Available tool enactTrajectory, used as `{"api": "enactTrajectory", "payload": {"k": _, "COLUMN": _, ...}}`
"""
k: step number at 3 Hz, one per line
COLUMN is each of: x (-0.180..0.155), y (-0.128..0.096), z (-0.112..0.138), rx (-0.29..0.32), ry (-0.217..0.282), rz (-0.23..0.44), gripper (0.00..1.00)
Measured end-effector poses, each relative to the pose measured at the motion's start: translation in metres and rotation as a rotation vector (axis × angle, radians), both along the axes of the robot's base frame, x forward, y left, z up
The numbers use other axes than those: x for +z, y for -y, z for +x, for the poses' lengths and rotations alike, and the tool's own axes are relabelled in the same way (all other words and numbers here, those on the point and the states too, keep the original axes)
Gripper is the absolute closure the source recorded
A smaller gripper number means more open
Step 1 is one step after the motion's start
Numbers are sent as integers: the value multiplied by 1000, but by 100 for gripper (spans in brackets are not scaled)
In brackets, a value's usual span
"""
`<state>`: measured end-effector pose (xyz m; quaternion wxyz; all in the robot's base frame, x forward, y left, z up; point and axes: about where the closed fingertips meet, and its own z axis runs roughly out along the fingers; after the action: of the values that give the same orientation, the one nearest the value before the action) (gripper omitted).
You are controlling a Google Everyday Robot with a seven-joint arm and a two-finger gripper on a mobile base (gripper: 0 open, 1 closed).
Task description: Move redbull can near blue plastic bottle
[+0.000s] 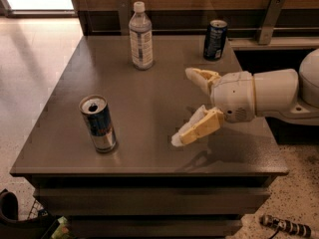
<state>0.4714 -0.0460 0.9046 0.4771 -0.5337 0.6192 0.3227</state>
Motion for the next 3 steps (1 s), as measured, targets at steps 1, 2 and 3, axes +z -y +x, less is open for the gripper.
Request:
{"api": "enactTrajectory", "payload": {"k": 1, "x": -6, "y": -18, "z": -4, "rx": 35, "ry": -8, "rz": 92, "gripper": 0}}
{"api": "enactTrajectory", "payload": {"k": 2, "x": -6, "y": -18, "z": -4, "rx": 35, "ry": -8, "rz": 92, "gripper": 0}}
{"api": "enactTrajectory", "payload": {"k": 3, "x": -17, "y": -44, "z": -9, "rx": 57, "ry": -24, "rz": 102, "gripper": 0}}
